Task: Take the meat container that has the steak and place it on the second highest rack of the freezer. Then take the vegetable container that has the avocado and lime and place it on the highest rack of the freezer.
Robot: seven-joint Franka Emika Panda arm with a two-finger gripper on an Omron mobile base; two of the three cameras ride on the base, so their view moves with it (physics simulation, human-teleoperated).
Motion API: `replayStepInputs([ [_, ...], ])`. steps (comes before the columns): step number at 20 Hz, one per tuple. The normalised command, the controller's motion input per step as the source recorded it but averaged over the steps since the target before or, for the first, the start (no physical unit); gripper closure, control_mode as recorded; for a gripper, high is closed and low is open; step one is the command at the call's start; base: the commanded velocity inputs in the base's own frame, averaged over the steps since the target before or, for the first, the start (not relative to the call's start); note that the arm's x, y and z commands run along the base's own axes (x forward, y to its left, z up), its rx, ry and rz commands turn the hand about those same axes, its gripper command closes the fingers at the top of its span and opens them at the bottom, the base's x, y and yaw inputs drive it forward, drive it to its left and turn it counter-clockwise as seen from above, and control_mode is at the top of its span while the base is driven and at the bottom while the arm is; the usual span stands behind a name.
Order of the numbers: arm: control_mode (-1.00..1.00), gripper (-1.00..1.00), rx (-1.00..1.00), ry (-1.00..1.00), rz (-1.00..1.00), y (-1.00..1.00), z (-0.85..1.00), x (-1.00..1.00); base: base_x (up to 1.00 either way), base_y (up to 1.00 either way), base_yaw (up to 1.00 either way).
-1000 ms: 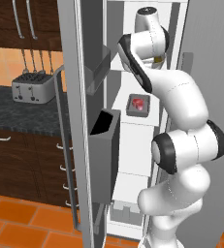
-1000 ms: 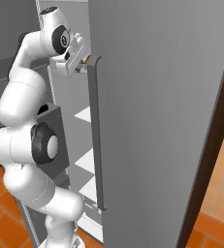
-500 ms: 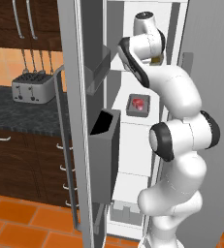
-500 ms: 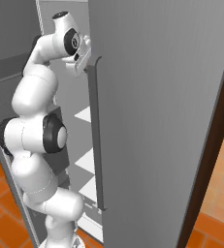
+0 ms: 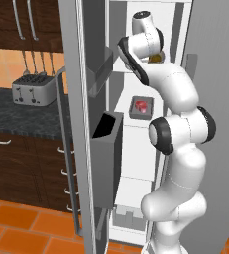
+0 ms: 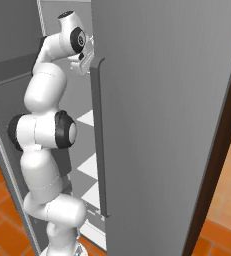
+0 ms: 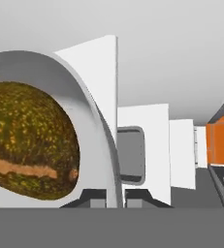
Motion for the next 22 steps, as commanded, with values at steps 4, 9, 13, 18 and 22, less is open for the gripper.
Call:
replayStepInputs([
  [4,-1.0,1.0,0.0,0.0,0.0,-0.13,-0.07,0.39,0.0,0.0,0.0],
  [9,-1.0,1.0,0.0,0.0,0.0,-0.05,-0.07,0.43,0.0,0.0,0.0],
  [13,-1.0,1.0,0.0,0.0,0.0,-0.12,-0.22,0.37,0.0,0.0,0.0],
  [18,-1.0,1.0,0.0,0.0,0.0,-0.12,-0.34,0.28,0.0,0.0,0.0],
  [22,-1.0,1.0,0.0,0.0,0.0,-0.07,-0.28,0.17,0.0,0.0,0.0],
])
